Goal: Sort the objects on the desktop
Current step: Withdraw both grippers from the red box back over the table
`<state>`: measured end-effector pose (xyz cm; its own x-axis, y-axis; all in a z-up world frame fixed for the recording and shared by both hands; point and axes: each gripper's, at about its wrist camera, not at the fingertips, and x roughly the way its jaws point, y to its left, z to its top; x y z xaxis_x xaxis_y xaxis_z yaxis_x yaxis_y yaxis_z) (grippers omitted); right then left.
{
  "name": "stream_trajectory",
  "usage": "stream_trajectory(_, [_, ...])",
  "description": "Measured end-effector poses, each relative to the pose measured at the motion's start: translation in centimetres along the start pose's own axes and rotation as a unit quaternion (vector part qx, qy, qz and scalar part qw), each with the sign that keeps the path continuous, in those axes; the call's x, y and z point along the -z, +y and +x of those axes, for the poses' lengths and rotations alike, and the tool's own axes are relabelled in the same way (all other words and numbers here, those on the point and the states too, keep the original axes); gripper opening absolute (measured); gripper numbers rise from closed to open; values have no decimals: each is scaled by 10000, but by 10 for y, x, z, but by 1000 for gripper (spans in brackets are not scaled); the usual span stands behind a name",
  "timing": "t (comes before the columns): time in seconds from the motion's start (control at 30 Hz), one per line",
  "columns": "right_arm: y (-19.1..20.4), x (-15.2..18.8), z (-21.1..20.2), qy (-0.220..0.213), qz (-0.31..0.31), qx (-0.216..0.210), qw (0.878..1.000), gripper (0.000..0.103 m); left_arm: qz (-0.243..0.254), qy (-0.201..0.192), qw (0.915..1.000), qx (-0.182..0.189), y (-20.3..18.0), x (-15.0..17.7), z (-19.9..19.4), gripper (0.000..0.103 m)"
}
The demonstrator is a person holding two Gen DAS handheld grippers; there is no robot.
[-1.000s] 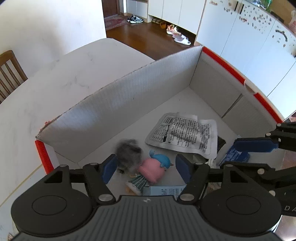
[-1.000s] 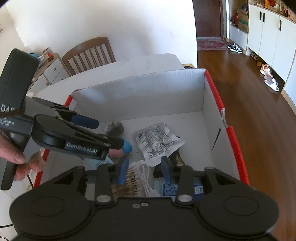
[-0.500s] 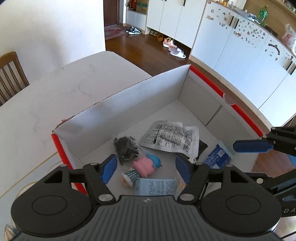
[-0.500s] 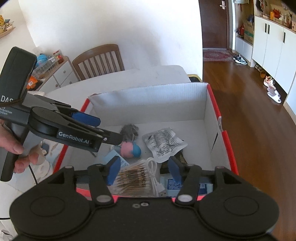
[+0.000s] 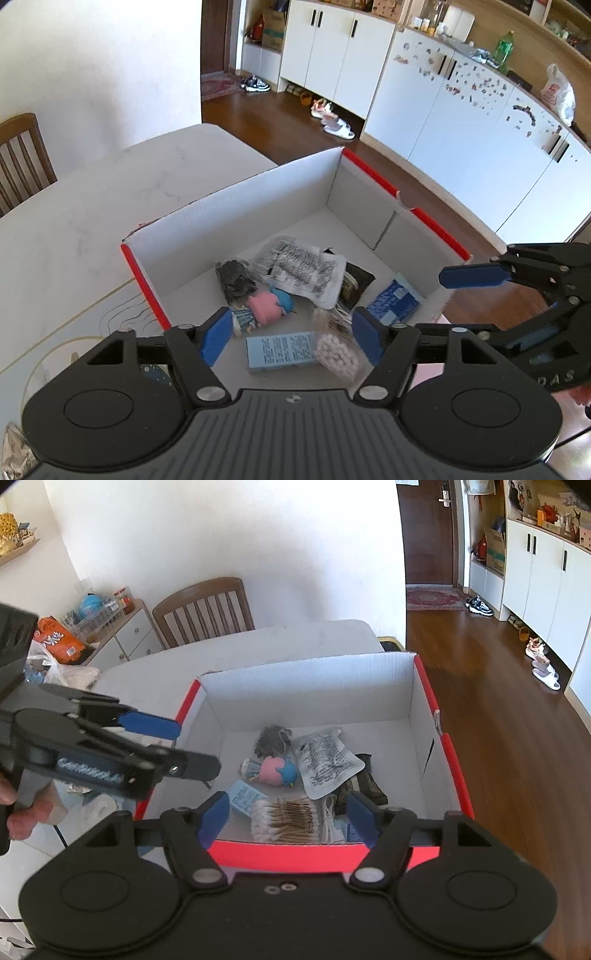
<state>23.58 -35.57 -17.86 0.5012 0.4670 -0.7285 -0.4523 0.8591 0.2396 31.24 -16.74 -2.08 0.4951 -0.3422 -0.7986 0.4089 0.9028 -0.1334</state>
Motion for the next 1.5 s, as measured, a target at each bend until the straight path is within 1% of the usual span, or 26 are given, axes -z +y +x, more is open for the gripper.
stream_trajectory(0.17, [7,3,-6,-42,-25,43,10000,77,-34,-108,9999,25,-1,13,-17,77])
stream_trajectory(0.23, [10,4,-9,-69,-32,61,10000,82,-84,-138,9999,49,0,17,-23,81])
stream_trajectory(0.37, [16,6,-12,-116,-32,89,9999,86,-106,-167,9998,59,2,23,-33,83])
stream_trajectory(0.43, [20,9,-14,-138,-68,97,9998,92,-105,-187,9997,98,3,26,-39,87])
stream_trajectory(0.5, [25,10,-15,-158,-134,124,9997,94,-103,-214,9997,99,4,29,-43,87])
stream_trajectory(0.6, [32,13,-15,-160,-189,146,9996,95,-93,-231,9996,97,7,34,-50,87])
stream_trajectory(0.67, [36,14,-16,-170,-182,146,9996,96,-93,-254,9996,104,9,38,-54,89])
stream_trajectory(0.7, [39,15,-16,-180,-179,149,9996,96,-88,-271,9995,109,9,39,-56,91])
stream_trajectory(0.8, [47,17,-19,-224,-184,152,9995,97,-88,-337,9993,126,13,45,-63,101])
stream_trajectory(1.0, [66,20,-22,-268,-275,158,9991,97,-222,-457,9986,130,26,59,-79,101])
stream_trajectory(1.17, [84,24,-22,-251,-234,126,9993,97,-299,-565,9979,120,39,71,-94,101])
stream_trajectory(1.33, [110,29,-20,-245,-402,124,9988,98,-355,-633,9974,37,53,84,-108,101])
stream_trajectory(1.5, [135,33,-15,-229,-471,31,9986,98,-481,-718,9963,46,70,98,-123,101])
